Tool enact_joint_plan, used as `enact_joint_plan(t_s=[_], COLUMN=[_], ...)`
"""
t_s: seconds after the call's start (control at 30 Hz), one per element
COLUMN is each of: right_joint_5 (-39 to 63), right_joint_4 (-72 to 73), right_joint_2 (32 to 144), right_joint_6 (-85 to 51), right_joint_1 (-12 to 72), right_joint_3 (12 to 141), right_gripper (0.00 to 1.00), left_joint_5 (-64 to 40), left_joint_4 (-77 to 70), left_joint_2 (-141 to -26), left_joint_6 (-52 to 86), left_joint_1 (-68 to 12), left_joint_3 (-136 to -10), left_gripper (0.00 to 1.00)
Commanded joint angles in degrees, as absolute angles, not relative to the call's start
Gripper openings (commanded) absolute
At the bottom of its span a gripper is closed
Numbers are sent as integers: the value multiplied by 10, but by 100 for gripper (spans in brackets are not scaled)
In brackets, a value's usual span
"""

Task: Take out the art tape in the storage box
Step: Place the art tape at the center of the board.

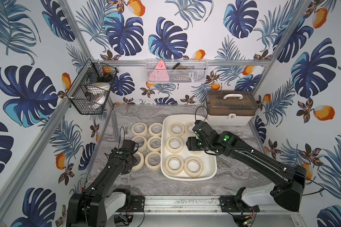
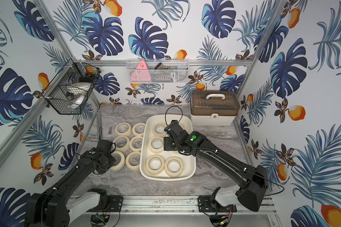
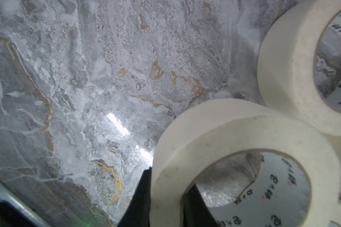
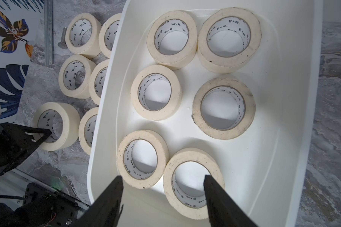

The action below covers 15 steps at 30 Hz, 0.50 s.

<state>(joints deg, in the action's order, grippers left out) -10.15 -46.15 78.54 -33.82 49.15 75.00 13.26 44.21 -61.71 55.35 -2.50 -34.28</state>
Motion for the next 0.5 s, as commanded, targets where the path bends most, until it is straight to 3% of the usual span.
enact_joint_plan(t_s=[0.0,0.47], right_joint_5=[-95,-97], right_joint_4=[-476,-488], right_joint_2=[775,761], right_joint_6=[-321,-308], right_joint_1=[478,451], right_joint_3=[741,713], right_gripper=[67,70], left_joint_5=[137,96], left_joint_4=[403,331], left_joint_2=[-622,-675], left_joint_6=[570,561], left_joint_1=[-21,-18], left_joint_3=[-333,-311], left_gripper=[0,3])
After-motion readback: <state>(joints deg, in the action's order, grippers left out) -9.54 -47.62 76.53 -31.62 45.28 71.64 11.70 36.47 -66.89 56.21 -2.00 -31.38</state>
